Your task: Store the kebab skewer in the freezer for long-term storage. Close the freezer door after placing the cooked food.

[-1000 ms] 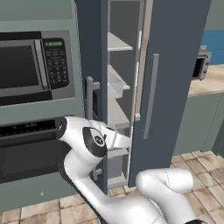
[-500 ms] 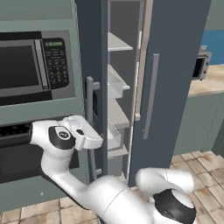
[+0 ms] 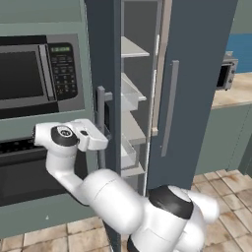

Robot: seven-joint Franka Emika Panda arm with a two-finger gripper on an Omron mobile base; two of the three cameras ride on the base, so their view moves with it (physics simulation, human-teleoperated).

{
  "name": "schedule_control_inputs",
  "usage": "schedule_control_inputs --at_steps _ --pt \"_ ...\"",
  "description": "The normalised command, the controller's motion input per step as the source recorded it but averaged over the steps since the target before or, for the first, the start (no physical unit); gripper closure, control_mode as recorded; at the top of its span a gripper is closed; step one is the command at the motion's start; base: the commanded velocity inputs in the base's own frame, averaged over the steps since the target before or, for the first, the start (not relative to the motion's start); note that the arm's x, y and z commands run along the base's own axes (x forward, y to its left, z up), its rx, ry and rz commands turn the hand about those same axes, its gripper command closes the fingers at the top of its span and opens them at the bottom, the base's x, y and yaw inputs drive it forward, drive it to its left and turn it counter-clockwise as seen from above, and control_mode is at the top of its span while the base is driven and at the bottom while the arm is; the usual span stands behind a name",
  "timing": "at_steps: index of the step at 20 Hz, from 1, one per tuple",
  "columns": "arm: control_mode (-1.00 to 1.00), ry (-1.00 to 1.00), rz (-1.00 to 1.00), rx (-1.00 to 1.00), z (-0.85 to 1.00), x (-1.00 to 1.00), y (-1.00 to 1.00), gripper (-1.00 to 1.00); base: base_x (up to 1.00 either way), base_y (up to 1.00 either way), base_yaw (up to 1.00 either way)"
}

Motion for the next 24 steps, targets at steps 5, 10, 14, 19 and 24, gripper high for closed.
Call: schedule_control_inputs --at_steps 5,10,14,19,24 --pt "-1.00 0.01 0.00 -0.02 -0.06 0.66 0.00 -1.00 0.00 0.00 0.00" --pt "-1.00 0.01 0.00 0.00 -0.04 0.46 0.00 -1.00 0.00 0.00 0.00" --pt "-1.00 0.00 0.02 0.00 -0.06 0.39 -0.11 -1.00 0.00 0.00 0.00" --pt "-1.00 0.00 0.13 0.00 -0.10 0.45 -0.54 -1.00 0.00 0.00 0.00" --pt "-1.00 0.00 0.16 0.00 -0.09 0.51 -0.63 -1.00 0.00 0.00 0.00"
